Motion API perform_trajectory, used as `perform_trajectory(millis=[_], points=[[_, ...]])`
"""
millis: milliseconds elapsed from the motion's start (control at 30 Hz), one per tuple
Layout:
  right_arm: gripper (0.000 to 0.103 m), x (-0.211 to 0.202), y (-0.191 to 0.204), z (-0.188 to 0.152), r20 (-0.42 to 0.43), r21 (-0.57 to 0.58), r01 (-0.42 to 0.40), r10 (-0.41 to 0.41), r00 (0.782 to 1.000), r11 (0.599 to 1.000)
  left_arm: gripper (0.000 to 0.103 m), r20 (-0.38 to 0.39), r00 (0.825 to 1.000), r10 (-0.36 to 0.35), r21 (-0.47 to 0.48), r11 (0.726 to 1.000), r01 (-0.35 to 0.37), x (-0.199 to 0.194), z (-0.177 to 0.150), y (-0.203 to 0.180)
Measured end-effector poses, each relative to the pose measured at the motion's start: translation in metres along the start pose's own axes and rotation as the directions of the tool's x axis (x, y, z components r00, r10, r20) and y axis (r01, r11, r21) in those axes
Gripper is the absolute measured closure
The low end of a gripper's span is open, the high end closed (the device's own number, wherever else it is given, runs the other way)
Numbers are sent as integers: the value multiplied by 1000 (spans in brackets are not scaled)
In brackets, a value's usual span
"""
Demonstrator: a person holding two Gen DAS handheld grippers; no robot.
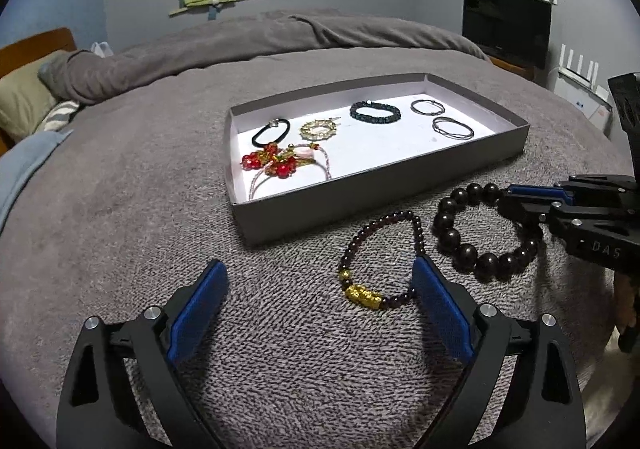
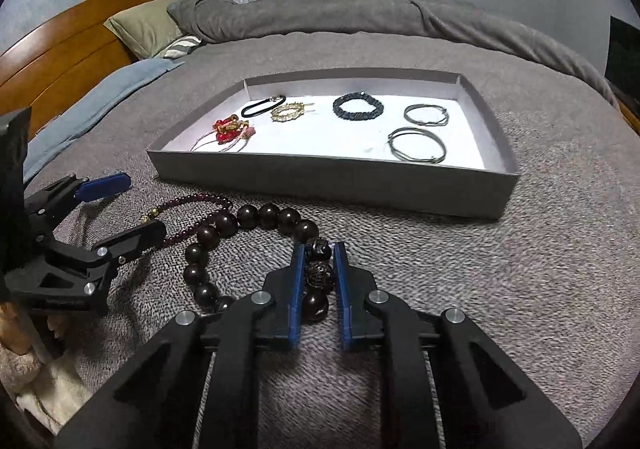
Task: Organize jewelry
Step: 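Grasp the large black bead bracelet with the right tool while the left tool grasps the dark red bead bracelet, then carry both bead bracelets into the grey box, open both tools and withdraw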
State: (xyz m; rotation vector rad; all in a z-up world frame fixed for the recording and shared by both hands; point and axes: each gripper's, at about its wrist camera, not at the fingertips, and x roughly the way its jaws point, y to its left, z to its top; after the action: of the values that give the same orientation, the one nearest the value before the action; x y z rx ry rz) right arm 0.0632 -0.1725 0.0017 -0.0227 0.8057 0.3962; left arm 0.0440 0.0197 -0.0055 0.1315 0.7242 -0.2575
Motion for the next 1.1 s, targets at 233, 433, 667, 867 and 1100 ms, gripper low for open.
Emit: perform_trajectory(millis=[233, 433, 667, 867, 1100], points=[[89, -3, -6, -1, 6, -3, 33, -33, 999, 999, 61, -52, 998, -47, 38, 998, 49, 6, -3, -8], [89, 0, -8, -2, -4, -5, 32, -32, 999, 999, 78, -84, 992, -90, 55, 994, 95, 8, -5, -12], [89, 1, -6, -2, 7, -23, 36, -35, 999, 999, 97, -70, 994, -81, 76, 993, 86, 5, -5, -12], [89, -5, -3, -3, 35, -47, 41, -39, 999, 998, 97, -24, 997, -77, 106, 991, 79, -5, -4, -16], [89, -29, 9, 3, 112, -85, 44, -34, 993, 995, 97, 71, 994, -83, 126, 989, 74, -36, 6, -20]])
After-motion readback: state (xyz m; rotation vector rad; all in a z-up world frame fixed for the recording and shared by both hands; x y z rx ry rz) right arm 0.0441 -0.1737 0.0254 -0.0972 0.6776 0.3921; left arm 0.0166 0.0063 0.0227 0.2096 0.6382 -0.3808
